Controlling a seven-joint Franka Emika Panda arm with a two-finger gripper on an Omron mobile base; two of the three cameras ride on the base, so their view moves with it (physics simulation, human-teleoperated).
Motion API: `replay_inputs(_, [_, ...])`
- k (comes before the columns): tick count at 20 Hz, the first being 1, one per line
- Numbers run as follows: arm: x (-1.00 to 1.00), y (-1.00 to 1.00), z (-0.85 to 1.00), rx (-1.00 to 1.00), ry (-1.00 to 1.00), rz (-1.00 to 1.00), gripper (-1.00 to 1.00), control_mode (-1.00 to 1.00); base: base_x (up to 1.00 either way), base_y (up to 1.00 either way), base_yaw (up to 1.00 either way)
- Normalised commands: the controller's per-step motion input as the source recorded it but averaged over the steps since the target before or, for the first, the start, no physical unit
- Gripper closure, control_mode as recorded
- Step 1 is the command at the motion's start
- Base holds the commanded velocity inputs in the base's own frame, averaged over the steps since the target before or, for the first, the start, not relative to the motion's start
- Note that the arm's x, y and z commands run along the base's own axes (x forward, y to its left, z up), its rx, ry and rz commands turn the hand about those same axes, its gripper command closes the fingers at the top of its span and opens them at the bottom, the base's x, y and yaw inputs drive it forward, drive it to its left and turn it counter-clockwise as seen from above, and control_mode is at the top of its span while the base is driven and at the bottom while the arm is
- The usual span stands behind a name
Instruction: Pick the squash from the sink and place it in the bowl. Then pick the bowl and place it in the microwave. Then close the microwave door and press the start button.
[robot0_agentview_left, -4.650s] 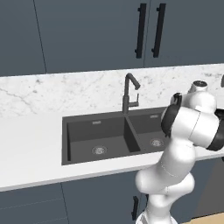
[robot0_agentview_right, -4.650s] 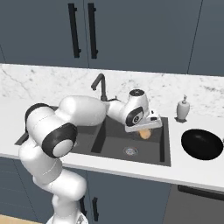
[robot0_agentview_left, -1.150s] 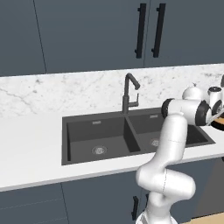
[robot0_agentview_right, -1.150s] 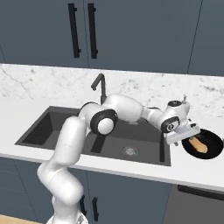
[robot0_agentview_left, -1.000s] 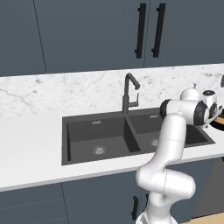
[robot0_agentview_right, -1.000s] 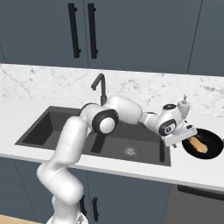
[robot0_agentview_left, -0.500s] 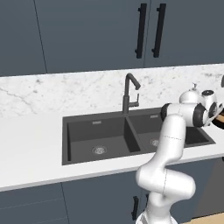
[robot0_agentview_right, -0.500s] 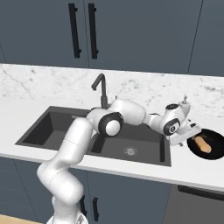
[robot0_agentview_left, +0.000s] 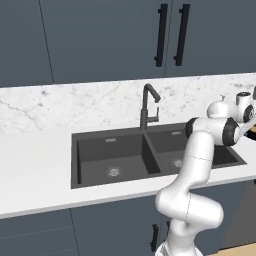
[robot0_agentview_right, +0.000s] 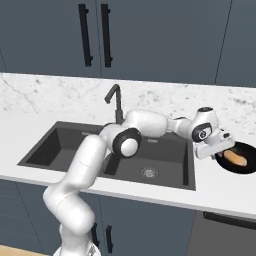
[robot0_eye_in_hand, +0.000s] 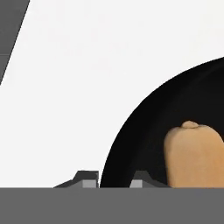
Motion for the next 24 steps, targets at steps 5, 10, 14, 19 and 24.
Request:
replay_inputs(5, [-1.00, 0.95, 0.99, 0.03, 0.02, 0.08, 1.00, -1.00, 0.00, 0.00, 0.00])
replay_inputs(10, [-1.00, 1.00, 0.96, 0.00, 0.03, 0.14, 1.00, -1.00, 0.00, 0.00, 0.00])
replay_inputs(14, [-1.00, 1.00, 0.81, 0.01, 0.00, 0.16, 1.00, -1.00, 0.00, 0.00, 0.00])
replay_inputs(19, [-1.00, 1.00, 0.78, 0.00, 0.03, 0.16, 1.00, -1.00, 0.00, 0.00, 0.00])
replay_inputs(24, [-0.99, 1.00, 0.82, 0.01, 0.07, 0.17, 1.00, -1.00, 0.00, 0.00, 0.00])
